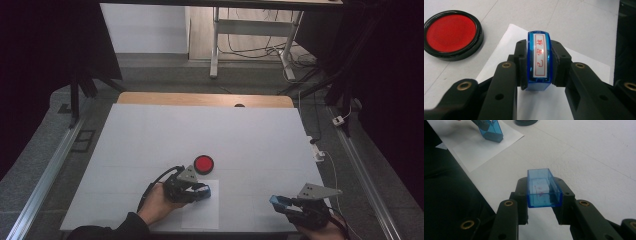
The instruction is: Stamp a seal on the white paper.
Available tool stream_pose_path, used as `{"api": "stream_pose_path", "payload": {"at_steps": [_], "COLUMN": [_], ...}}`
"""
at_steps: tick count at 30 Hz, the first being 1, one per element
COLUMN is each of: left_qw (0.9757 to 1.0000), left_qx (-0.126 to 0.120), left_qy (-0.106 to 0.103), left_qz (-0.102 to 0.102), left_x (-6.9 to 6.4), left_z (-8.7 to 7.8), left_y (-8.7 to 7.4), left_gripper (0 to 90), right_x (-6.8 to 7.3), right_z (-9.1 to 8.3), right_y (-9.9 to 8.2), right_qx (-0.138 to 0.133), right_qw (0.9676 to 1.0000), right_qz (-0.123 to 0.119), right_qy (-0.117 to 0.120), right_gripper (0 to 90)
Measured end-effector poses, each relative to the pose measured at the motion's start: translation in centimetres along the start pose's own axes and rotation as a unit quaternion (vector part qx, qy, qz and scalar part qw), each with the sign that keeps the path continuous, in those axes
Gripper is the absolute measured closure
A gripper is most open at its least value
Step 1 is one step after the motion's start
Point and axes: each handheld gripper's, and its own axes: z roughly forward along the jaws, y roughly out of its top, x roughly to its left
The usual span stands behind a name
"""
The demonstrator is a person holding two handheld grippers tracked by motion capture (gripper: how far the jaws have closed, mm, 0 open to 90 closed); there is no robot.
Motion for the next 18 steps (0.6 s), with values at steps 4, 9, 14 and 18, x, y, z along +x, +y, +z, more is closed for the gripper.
{"api": "stream_pose_path", "payload": {"at_steps": [4, 9, 14, 18], "left_qw": [1.0000, 0.9997, 0.9998, 0.9999], "left_qx": [0.003, 0.010, 0.010, 0.004], "left_qy": [0.007, 0.016, 0.013, 0.002], "left_qz": [0.005, 0.014, 0.007, -0.011], "left_x": [-0.27, -0.58, -0.45, -0.09], "left_z": [0.03, 0.02, 0.03, 0.06], "left_y": [0.09, 0.20, 0.21, 0.09], "left_gripper": [70.7, 70.6, 70.6, 70.6], "right_x": [0.00, 0.01, 0.01, 0.01], "right_z": [0.01, 0.04, 0.05, 0.05], "right_y": [0.00, 0.00, 0.00, 0.00], "right_qx": [0.000, 0.000, 0.000, 0.001], "right_qw": [1.0000, 1.0000, 1.0000, 1.0000], "right_qz": [0.000, 0.000, 0.000, -0.001], "right_qy": [0.000, 0.001, 0.001, 0.001], "right_gripper": [68.3, 68.3, 68.3, 68.3]}}
